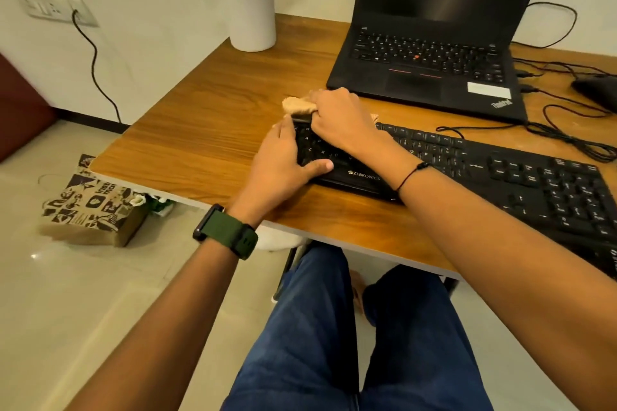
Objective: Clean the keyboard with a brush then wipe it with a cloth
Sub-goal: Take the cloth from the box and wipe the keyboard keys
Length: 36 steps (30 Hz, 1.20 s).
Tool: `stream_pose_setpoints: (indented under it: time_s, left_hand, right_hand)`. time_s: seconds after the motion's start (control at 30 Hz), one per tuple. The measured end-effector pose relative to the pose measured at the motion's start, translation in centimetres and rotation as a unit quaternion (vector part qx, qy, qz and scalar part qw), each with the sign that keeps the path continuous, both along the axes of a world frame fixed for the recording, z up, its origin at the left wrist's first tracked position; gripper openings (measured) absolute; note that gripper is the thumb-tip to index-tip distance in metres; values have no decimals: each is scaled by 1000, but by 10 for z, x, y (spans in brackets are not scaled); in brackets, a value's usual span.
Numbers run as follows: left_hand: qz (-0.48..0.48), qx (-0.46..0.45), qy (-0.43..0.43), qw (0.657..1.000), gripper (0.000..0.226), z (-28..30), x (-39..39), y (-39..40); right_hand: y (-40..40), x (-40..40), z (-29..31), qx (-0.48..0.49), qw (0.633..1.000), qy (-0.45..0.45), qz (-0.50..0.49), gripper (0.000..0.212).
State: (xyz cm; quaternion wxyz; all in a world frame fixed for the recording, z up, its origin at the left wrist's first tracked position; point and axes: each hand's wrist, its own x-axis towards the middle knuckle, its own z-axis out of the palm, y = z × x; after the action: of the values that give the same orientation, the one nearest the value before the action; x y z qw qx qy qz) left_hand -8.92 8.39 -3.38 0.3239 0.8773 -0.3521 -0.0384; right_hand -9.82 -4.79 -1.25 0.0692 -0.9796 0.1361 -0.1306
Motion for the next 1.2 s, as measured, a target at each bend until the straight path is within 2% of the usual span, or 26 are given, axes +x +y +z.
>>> stream_pose_setpoints:
  time_s: [0.13,0.27,0.33,0.4,0.47,0.53,0.67,0.93,1.03,1.1,1.2]
  left_hand:
    - [-5,-11,30,999,117,-4,-2,2]
    - [7,-40,54,998,127,-9,-2,3]
    - [7,-57,70,996,128,-13,-1,4]
    - [6,-75,79,994,130,-16,-1,6]
    - [2,-82,75,994,133,-17,-3,8]
    - [-2,-74,65,995,135,-17,-4,8]
    - [-7,-75,55,996,138,-20,-2,8]
    - [-7,-85,60,995,137,-20,-6,6]
    - [-3,-82,56,995,136,-21,-6,6]
    - [-1,-82,53,995,135,-20,-7,6]
    - [4,-79,49,996,134,-20,-7,6]
  right_hand:
    - [1,4,-11,-24,998,25,50,31]
    - [-15,-11,0,20,987,74,141,51]
    - [-21,-18,13,54,981,108,151,57]
    - [-28,-14,25,116,981,90,123,53]
    - [-29,-3,34,157,983,22,88,47]
    - [-20,9,34,143,985,3,92,45]
    - [-2,15,17,81,983,106,128,52]
    - [-27,-7,31,63,974,152,157,53]
    - [-30,2,44,91,980,114,134,50]
    - [-21,7,39,72,983,94,144,53]
    - [-13,6,17,19,974,131,185,61]
